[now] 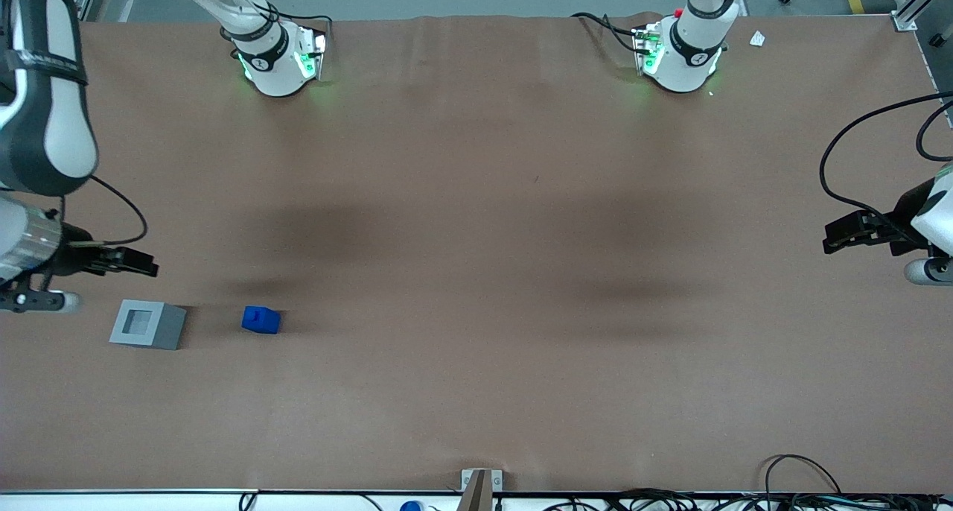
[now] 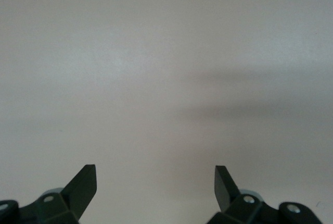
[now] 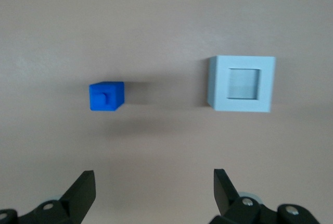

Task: Insert blue part into gray base with right arm
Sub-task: 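Move the open right gripper down over the blue block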

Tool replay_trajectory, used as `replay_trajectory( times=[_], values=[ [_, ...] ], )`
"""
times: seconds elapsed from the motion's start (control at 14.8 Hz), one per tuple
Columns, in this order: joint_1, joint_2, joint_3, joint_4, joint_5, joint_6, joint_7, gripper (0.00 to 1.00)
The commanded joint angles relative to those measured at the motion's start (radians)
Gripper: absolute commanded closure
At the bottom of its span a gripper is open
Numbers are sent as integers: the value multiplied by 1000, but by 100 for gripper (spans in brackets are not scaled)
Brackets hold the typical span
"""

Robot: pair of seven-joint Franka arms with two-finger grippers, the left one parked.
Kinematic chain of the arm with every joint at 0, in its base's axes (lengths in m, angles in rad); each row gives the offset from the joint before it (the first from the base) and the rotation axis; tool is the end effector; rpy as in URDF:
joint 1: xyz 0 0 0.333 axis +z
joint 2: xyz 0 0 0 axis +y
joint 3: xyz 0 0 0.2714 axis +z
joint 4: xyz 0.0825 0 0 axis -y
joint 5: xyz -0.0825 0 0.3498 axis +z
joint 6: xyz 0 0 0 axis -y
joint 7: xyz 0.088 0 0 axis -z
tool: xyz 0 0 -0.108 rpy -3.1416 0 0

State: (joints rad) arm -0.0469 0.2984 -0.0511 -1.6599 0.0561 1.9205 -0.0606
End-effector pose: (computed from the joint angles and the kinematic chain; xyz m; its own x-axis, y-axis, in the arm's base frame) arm 0.5953 -0.0521 0.4014 0.9979 -0.0549 -0.0353 -0.0563 -0.9976 -0.0391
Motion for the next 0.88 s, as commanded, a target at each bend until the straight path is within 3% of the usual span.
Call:
replay_trajectory(
  times=[0.0,0.27,0.47,0.81],
  values=[
    [50,11,0,-37,5,51,80,0],
    [77,79,0,-37,5,130,84,0],
    [145,106,-3,-37,-10,167,227,0],
    [159,192,-3,-37,-12,284,245,0]
  ],
)
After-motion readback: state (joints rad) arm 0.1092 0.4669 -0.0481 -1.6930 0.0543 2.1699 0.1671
